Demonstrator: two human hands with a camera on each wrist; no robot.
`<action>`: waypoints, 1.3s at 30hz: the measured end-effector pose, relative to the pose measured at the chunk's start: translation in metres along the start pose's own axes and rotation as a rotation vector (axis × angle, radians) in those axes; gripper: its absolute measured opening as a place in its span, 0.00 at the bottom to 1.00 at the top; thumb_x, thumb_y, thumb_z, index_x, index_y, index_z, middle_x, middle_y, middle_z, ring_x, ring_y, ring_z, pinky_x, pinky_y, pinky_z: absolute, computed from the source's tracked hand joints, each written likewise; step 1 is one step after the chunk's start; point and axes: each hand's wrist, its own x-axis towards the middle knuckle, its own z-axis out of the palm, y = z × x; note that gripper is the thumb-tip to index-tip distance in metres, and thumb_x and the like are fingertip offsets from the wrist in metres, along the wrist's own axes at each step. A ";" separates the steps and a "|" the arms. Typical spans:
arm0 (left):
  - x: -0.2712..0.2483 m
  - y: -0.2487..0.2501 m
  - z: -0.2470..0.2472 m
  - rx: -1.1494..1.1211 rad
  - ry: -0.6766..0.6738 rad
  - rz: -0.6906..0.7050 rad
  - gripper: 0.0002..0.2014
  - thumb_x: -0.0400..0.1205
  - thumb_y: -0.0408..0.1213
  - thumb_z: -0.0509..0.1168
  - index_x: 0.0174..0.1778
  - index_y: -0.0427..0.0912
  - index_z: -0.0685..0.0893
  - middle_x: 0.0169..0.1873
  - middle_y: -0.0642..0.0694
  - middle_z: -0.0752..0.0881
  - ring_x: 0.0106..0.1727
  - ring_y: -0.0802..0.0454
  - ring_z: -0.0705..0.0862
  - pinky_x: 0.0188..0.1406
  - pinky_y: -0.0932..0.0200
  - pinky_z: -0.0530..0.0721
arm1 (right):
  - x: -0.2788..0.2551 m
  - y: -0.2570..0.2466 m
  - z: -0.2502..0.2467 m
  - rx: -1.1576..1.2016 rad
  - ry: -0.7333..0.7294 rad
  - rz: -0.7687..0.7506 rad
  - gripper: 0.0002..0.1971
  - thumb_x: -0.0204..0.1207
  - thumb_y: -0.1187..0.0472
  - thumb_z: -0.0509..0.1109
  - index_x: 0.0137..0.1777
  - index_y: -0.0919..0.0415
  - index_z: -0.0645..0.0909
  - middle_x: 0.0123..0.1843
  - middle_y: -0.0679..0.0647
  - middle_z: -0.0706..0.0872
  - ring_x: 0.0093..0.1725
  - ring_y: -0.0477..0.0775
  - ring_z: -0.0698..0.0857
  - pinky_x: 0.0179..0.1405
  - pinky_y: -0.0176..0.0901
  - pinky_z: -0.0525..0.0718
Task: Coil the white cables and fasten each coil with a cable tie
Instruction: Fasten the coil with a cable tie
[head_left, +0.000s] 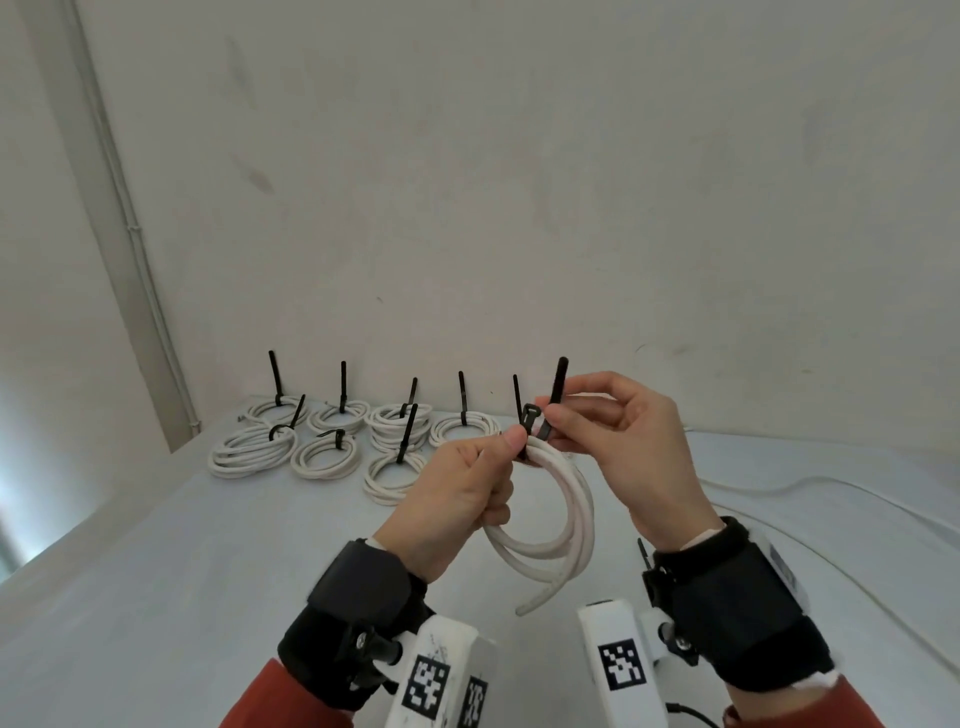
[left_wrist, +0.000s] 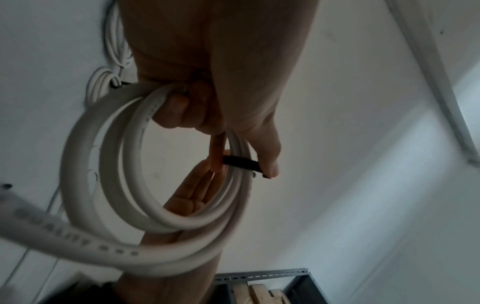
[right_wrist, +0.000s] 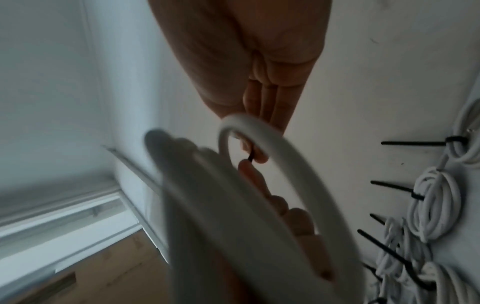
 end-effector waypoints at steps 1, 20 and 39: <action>0.000 0.000 0.000 -0.010 0.004 -0.007 0.19 0.74 0.56 0.66 0.19 0.51 0.82 0.23 0.54 0.55 0.24 0.58 0.54 0.23 0.65 0.56 | 0.000 0.000 0.000 -0.034 -0.001 -0.045 0.09 0.69 0.71 0.77 0.48 0.69 0.85 0.41 0.61 0.92 0.40 0.59 0.91 0.39 0.42 0.88; -0.002 0.009 0.003 -0.171 0.001 -0.145 0.23 0.68 0.58 0.70 0.39 0.37 0.84 0.24 0.51 0.53 0.23 0.56 0.53 0.23 0.62 0.56 | -0.007 -0.005 -0.001 -0.410 -0.011 -0.354 0.07 0.71 0.67 0.78 0.43 0.54 0.91 0.35 0.43 0.91 0.36 0.44 0.90 0.41 0.34 0.86; -0.001 0.013 -0.001 -0.171 0.019 -0.180 0.19 0.64 0.55 0.70 0.31 0.40 0.84 0.21 0.52 0.54 0.22 0.56 0.53 0.20 0.64 0.60 | -0.011 -0.008 0.004 -0.335 -0.084 -0.450 0.16 0.69 0.73 0.78 0.49 0.51 0.90 0.42 0.48 0.89 0.45 0.50 0.89 0.49 0.41 0.87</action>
